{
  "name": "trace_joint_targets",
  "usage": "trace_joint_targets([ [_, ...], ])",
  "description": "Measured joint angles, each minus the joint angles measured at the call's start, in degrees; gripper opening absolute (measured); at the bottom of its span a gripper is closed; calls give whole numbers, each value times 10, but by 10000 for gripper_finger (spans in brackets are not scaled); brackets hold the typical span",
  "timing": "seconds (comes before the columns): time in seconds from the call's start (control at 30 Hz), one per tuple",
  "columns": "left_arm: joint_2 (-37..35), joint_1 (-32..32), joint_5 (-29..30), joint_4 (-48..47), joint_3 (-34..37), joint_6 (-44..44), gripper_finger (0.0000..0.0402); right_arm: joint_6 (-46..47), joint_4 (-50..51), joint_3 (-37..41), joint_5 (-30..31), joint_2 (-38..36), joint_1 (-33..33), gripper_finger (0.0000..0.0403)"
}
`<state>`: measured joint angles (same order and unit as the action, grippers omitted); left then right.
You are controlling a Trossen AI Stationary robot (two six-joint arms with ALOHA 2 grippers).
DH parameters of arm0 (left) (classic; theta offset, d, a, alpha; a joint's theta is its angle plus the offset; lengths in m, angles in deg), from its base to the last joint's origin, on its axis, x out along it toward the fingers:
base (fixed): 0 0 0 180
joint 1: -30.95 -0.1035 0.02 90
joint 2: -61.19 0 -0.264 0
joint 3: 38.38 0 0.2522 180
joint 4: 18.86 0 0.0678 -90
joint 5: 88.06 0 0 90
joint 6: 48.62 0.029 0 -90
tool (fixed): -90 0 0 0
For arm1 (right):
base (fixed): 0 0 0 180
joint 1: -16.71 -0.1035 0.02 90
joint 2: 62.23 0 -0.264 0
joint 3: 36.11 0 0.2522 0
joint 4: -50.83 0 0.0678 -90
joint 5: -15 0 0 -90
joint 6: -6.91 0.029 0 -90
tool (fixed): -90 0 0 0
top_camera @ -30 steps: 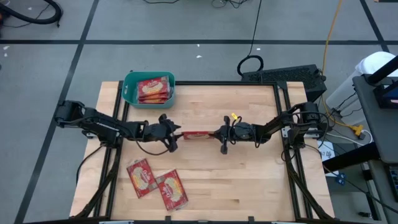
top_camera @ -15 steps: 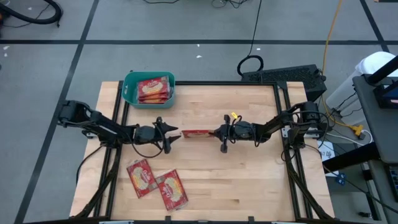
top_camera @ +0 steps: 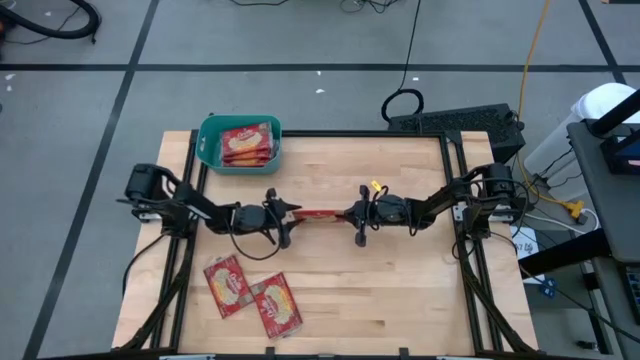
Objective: Sort popcorn bags into baskets
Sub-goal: Put the red popcorn bag into the green bin
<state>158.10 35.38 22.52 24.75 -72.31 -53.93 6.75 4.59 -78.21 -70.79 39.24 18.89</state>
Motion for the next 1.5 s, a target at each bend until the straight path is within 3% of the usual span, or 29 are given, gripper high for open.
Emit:
trace_joint_targets([
  [0.37, 15, -27, -49, -1, -24, 12, 19, -8, -2, 0, 2, 0, 9, 4],
  [0.63, -47, -36, -90, -36, -21, 20, 38, 24, 5, 0, 5, -10, 9, 30],
  [0.77, -139, -36, -103, -136, -21, 24, 16, 67, 38, 0, 4, -46, 9, 63],
  [0.93, -294, -53, -126, -276, -22, 49, 24, 76, 135, 0, 41, -100, 8, 101],
  [1.1, -452, -98, -141, -464, -42, 80, 23, 45, 199, 0, 82, -138, 9, 124],
  [1.23, -540, -149, -136, -598, -83, 118, 16, 9, 201, 0, 94, -142, 9, 128],
  [1.4, -580, -225, -111, -706, -145, 175, 31, -15, 200, 0, 95, -142, 9, 126],
  [1.5, -579, -281, -106, -722, -173, 207, 32, -22, 196, 0, 95, -142, 9, 126],
])
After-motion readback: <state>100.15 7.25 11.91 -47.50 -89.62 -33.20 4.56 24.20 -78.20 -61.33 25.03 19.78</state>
